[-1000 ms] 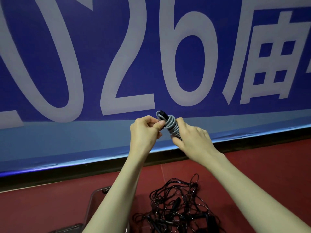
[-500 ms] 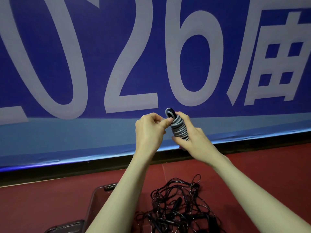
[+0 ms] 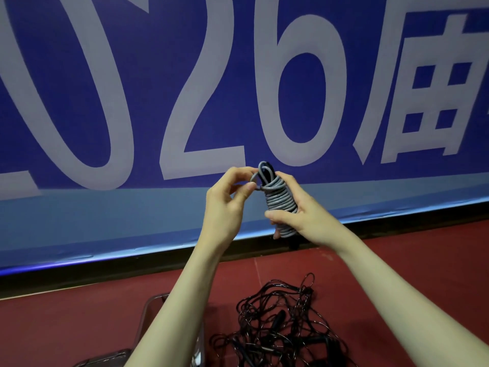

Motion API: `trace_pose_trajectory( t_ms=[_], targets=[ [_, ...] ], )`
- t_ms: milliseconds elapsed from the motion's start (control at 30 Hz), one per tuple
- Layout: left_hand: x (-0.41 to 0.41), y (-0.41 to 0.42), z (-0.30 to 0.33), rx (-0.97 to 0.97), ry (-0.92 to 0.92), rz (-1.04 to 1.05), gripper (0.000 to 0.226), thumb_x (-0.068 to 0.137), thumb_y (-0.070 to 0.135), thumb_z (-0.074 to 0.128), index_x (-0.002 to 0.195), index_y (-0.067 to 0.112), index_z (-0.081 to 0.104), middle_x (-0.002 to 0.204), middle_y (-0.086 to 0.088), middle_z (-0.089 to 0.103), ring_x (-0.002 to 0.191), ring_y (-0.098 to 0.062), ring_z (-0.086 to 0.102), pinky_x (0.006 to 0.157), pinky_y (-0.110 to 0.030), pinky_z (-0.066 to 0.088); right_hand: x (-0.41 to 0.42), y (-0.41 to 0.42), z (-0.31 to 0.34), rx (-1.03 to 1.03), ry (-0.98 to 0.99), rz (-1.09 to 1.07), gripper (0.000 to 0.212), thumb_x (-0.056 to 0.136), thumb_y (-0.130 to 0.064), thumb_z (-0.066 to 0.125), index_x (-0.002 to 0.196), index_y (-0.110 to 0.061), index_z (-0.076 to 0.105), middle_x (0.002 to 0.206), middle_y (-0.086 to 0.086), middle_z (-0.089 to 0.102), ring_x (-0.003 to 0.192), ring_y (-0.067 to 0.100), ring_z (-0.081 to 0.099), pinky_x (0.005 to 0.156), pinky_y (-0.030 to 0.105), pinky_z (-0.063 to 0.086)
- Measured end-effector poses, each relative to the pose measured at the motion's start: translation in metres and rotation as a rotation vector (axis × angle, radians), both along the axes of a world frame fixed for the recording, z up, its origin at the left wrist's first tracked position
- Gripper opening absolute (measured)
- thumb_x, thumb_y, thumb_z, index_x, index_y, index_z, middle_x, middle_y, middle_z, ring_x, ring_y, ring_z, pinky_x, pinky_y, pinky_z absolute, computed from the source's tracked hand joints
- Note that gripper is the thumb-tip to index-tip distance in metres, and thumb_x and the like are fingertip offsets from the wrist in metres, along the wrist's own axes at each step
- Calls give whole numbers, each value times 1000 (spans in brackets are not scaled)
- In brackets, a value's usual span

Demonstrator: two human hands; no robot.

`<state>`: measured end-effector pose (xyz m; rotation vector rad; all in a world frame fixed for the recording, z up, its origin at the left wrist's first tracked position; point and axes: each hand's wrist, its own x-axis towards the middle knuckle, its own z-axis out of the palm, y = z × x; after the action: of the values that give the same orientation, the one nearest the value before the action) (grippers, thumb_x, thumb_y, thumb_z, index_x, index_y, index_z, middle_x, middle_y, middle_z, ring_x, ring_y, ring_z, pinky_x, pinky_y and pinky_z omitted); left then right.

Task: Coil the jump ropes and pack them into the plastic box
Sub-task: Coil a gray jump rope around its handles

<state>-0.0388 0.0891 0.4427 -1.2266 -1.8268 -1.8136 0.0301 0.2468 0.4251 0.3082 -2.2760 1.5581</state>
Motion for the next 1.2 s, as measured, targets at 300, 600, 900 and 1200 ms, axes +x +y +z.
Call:
trace_pose_trajectory(
  t_ms=[300,600,900,1200],
  targets=[
    [-10,2,3,115,-237,-198,10,92,23,59,87,19,53,84,5,68,88,-17,61,96,-37,46,11,-2,7,-258,-142,293,55,91,-3,60,138,-26,43,80,19,58,59,30,59,61,37,55],
    [-12,-5,20,24,-186,-157,17,94,1,56,88,17,58,78,-3,69,72,-16,63,76,-27,52,17,1,11,-313,-207,400,50,86,-9,62,131,-24,49,76,18,59,53,29,56,56,36,51],
    [-4,-16,33,-99,-209,-227,19,89,1,60,76,14,62,68,2,70,65,-10,64,71,-23,46,33,3,17,-433,-285,540,47,80,-10,63,125,-19,53,70,20,56,42,25,53,43,28,49],
    [13,-21,50,-307,-201,-254,20,84,-5,64,80,12,53,70,-3,65,74,-18,65,80,-26,49,56,15,38,-296,-396,492,49,82,-3,57,130,-9,50,69,23,53,40,25,53,41,28,48]
  ],
)
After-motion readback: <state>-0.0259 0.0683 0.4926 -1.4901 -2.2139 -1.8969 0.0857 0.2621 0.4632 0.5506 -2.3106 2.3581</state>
